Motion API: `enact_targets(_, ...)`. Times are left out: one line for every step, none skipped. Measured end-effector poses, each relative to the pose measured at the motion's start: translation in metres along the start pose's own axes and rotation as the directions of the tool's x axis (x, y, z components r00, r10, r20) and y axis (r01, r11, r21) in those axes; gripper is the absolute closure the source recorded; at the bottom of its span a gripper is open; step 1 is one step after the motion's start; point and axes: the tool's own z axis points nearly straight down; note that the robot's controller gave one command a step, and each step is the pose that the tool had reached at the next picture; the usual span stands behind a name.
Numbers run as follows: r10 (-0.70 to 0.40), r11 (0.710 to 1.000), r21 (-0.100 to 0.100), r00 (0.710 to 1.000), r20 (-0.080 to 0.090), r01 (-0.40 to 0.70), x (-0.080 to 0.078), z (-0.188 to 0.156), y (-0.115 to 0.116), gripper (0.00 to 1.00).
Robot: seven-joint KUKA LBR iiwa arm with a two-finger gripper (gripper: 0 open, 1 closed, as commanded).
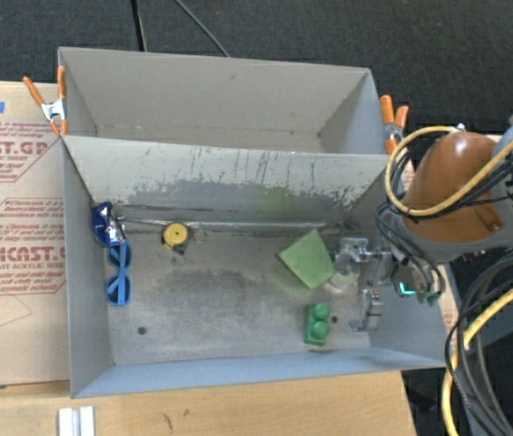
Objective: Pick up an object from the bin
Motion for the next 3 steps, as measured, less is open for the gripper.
enact_targets(-0.295,0.955,0.006,0.955,0.011,0.295,0.009,0.050,0.033,0.00)
enact_targets(-0.293,0.956,0.008,0.956,0.017,0.293,0.008,0.053,0.033,1.00)
enact_targets(-0.180,0.984,0.004,0.984,0.015,0.180,0.013,-0.064,0.049,1.00)
